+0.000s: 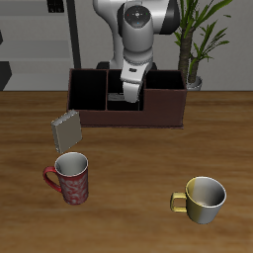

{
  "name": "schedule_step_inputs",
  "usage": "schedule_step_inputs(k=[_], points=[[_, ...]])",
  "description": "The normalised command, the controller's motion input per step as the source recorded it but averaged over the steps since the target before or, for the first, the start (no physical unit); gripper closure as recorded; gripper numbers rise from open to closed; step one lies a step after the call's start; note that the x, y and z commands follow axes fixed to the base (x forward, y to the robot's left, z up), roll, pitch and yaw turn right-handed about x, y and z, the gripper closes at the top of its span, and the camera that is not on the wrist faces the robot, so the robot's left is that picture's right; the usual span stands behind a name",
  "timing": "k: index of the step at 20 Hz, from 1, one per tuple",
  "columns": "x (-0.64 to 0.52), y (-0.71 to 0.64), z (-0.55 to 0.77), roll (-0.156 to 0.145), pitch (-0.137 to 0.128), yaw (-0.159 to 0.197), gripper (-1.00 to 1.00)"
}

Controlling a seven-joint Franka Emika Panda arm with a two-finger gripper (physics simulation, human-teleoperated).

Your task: Place the black book into the back desk caddy's front compartment

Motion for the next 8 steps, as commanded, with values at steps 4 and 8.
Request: schedule_step_inputs(k=[4,8], points=[[-0.03,0.08,0.20,0.014,-0.026,-0.044,-1.00],[-0.14,0.03,0.55,0.037,-0.056,-0.185,-1.00]])
